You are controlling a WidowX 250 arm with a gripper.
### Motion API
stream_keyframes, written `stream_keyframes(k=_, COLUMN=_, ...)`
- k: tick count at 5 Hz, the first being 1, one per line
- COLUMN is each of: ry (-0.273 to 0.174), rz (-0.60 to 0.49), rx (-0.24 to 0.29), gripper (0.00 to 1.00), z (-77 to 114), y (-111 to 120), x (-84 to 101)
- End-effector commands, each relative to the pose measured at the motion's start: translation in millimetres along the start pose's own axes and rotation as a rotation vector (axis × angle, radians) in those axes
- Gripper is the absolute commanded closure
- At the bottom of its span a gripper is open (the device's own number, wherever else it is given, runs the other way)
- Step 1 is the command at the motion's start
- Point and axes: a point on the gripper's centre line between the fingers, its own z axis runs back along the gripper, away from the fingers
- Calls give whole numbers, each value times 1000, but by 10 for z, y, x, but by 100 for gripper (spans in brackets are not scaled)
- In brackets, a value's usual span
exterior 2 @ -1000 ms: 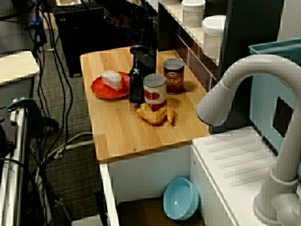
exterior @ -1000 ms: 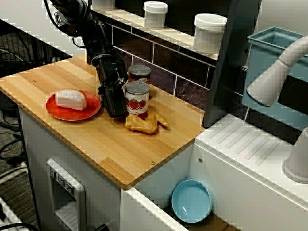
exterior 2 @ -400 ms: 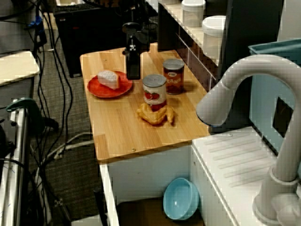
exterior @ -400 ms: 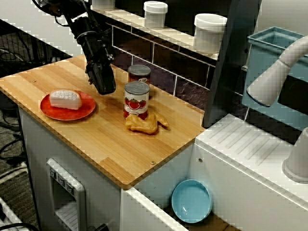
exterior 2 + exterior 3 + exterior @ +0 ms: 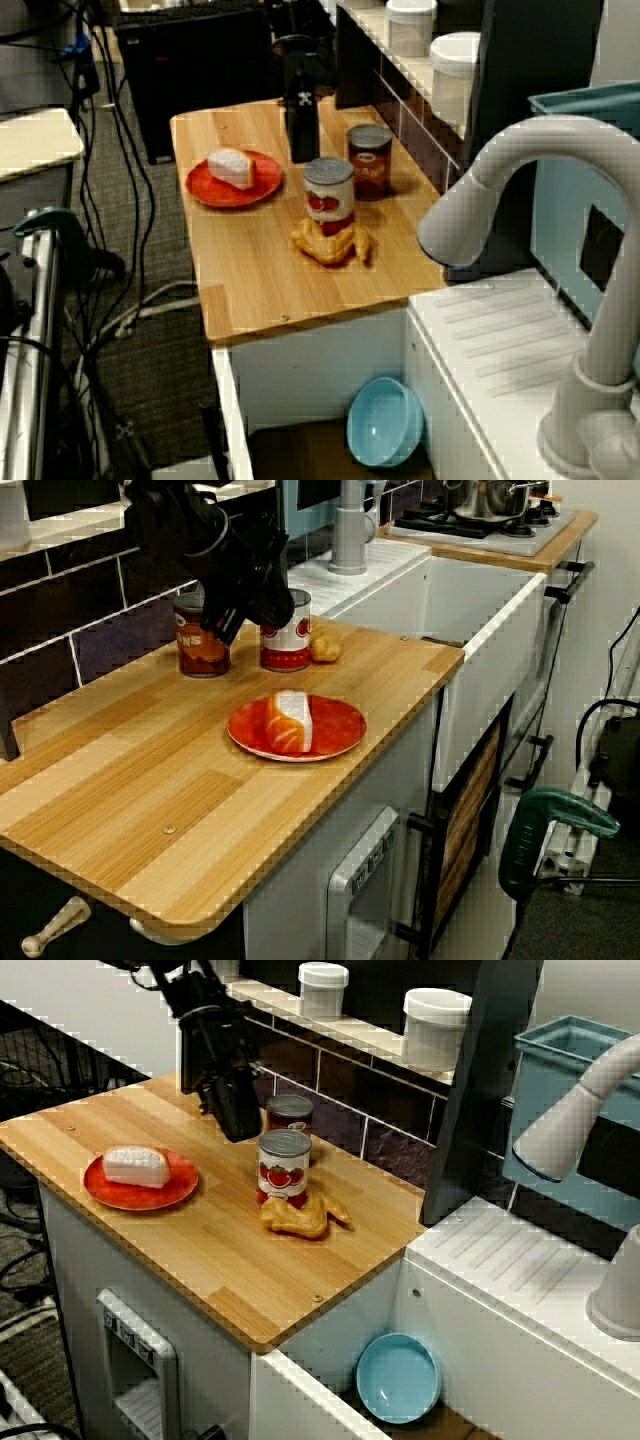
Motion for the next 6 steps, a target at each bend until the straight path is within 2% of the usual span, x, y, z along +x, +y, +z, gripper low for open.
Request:
stream_keyframes(k=1, ry=-92, rz=-10, rx=48, gripper=100, z=343, y=-113, x=104)
stream_keyframes(k=6, ry=-71, rz=5, rx=43, gripper=100, z=197, y=-39, x=132)
